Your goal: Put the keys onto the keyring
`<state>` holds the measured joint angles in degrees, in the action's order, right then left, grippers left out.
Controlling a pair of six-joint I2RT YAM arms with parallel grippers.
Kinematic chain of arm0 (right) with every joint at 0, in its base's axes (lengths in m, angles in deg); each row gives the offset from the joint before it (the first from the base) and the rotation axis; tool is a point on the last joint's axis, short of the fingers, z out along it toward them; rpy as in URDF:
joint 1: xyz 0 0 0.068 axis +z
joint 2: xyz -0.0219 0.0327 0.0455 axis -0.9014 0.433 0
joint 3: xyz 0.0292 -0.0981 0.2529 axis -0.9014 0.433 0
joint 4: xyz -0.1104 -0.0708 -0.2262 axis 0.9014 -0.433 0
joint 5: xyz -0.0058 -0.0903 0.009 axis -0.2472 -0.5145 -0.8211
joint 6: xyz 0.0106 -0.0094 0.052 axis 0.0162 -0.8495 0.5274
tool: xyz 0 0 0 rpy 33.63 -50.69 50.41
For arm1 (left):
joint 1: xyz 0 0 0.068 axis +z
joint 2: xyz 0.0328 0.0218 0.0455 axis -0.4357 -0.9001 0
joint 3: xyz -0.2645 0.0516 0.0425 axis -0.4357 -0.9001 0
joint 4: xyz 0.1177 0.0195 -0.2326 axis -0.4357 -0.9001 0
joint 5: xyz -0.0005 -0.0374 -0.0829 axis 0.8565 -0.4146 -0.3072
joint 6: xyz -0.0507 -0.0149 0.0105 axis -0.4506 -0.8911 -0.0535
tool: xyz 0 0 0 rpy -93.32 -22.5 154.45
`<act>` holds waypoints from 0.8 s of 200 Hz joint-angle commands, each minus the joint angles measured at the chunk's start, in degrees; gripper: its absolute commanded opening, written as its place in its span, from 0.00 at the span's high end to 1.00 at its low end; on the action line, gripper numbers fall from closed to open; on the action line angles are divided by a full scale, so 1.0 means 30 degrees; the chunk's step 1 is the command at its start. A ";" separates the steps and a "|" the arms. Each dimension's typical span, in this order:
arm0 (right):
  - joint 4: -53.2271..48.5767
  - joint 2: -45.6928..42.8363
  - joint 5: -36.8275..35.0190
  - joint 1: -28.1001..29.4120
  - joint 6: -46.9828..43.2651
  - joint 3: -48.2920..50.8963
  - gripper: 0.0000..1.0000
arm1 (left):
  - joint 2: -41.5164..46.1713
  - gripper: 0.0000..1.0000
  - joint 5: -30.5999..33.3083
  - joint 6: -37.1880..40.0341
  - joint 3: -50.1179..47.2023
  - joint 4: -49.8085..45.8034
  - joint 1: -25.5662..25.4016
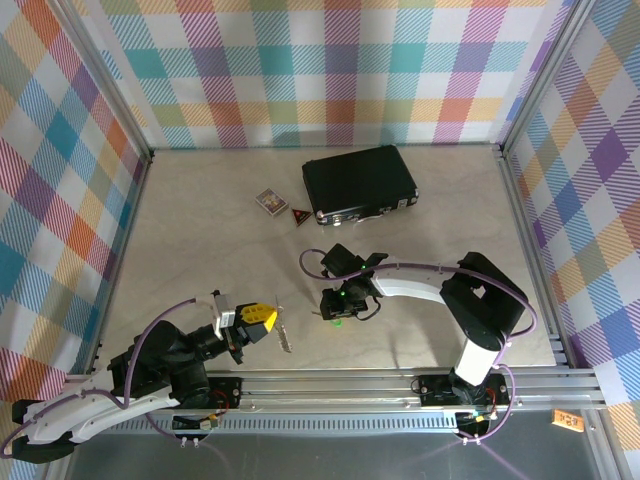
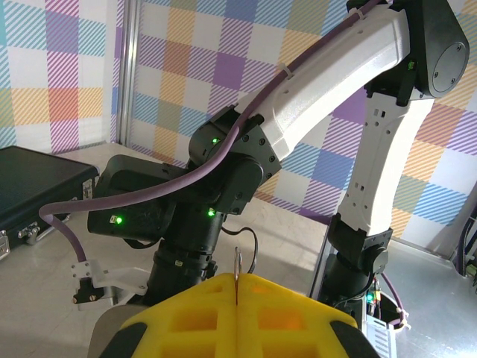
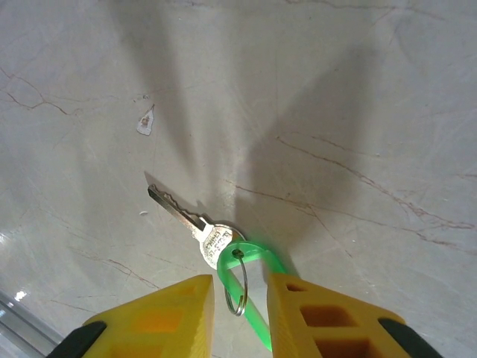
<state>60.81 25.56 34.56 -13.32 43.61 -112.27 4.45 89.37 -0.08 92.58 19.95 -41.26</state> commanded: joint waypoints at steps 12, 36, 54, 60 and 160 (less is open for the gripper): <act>0.0141 0.0259 0.0135 -0.0083 0.0144 0.0088 0.76 | -0.0054 1.00 -0.0013 0.0253 0.0015 0.1098 -0.0124; 0.0224 0.0222 0.0131 -0.0095 0.0196 0.0088 0.77 | -0.0038 1.00 -0.0007 0.0245 0.0028 0.1097 -0.0127; 0.0226 0.0244 0.0135 -0.0084 0.0130 0.0034 0.78 | -0.0045 1.00 -0.0014 0.0258 0.0004 0.1090 -0.0137; 0.0195 0.0265 0.0151 -0.0078 0.0128 0.0008 0.78 | -0.0059 1.00 -0.0003 0.0245 0.0018 0.1104 -0.0137; 0.0252 0.0375 0.0193 -0.0082 0.0055 0.0001 0.85 | -0.0040 1.00 0.0060 0.0252 0.0033 0.1088 -0.0133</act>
<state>61.25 25.56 34.56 -13.34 43.59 -112.27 4.45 89.39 -0.08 92.58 19.97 -41.26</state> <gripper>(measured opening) 0.154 0.050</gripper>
